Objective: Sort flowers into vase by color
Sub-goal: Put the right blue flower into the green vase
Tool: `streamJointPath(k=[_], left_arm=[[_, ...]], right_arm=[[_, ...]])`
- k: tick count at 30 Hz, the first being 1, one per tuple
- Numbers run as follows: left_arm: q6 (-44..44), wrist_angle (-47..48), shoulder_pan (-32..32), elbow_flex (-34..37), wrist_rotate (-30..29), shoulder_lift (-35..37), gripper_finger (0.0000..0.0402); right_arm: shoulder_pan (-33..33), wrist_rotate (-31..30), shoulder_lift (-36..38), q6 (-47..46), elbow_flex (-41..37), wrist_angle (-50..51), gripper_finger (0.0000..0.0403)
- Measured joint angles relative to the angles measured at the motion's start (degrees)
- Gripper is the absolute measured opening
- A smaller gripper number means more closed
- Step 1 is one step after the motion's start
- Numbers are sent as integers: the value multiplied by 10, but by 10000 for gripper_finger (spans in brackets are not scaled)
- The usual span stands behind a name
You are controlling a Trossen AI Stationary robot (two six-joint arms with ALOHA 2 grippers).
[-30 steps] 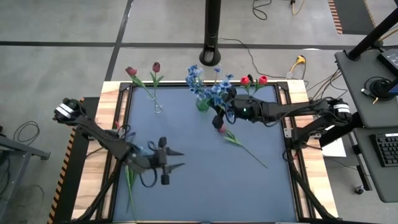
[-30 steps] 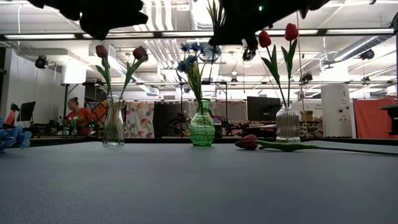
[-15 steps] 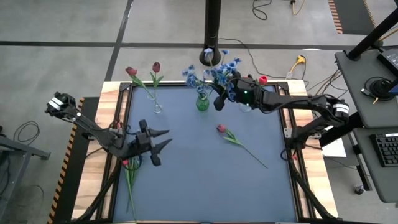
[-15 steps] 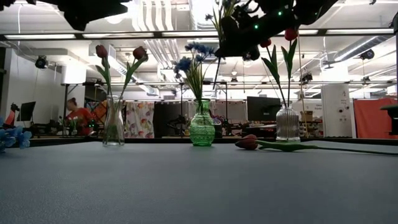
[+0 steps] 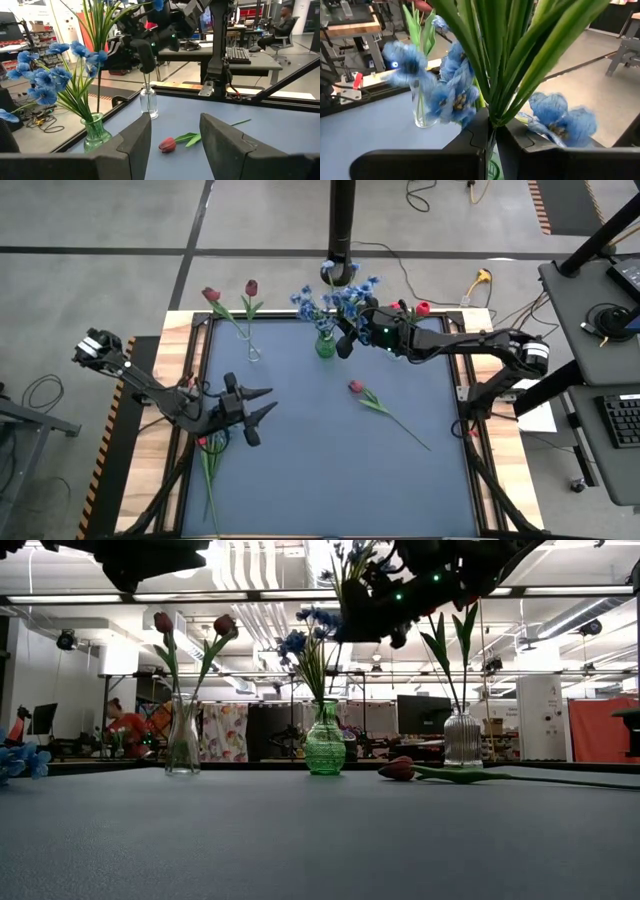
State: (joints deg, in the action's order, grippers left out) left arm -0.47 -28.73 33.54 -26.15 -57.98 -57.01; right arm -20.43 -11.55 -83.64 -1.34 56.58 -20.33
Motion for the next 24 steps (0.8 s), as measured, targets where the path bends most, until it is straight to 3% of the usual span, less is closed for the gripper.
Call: streamJointPath(k=[16,24], left_arm=[[0,0,0,0,0,0,152],[0,0,0,0,0,0,152]], right_arm=[[0,-1,-50,1,0,-28,22],[0,-2,-54,-16,0,-25,77]])
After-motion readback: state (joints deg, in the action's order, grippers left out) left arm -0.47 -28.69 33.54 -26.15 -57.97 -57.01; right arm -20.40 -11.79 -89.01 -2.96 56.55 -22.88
